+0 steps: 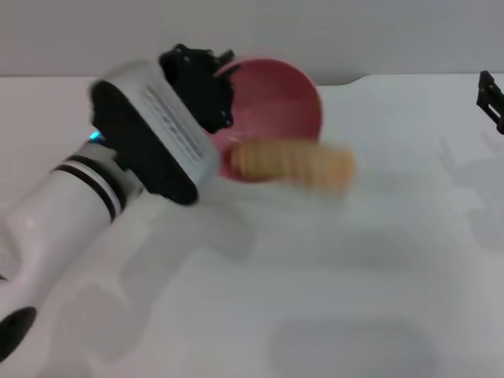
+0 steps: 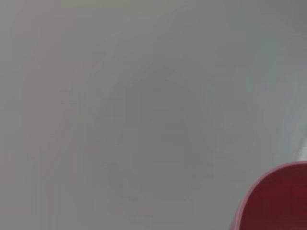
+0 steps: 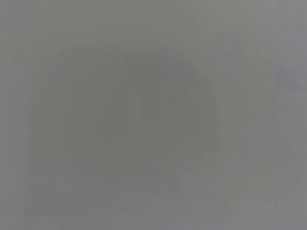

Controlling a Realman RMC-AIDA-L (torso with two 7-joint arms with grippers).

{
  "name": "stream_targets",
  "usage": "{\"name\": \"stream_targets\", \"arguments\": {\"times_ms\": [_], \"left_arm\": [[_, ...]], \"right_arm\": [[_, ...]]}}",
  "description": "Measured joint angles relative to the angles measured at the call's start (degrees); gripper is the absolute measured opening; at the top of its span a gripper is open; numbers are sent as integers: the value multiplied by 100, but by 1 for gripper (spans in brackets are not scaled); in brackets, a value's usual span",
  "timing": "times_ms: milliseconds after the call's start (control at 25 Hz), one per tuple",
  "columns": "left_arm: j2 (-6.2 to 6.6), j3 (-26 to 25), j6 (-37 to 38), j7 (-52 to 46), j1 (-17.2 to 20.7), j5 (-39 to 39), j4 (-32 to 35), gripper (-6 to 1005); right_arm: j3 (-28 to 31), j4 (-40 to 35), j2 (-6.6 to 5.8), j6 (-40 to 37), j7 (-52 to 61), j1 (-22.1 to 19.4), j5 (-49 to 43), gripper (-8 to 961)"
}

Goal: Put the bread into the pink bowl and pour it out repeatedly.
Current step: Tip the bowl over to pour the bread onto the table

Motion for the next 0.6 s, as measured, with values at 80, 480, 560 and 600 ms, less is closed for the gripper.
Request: {"name": "stream_targets", "arguments": {"times_ms": [80,480,560,600], "left_arm": [[-14,89,-29,256,-34,74,-25,40],[-23,-204,-919,-221,-163,-833,337,40],[-13,-413,-1694,-508,-220,-1300,728,40],[-26,-477,-1904,-587,-213,-1328,849,40]], "right_arm": [[0,1,7,23,2,-11,0,733],[-75,-181,-21,523,372,58,0,733],[-158,-349,-27,868,405,99,0,733],[-228,-464,-29,1093,410,129,0,733]]}}
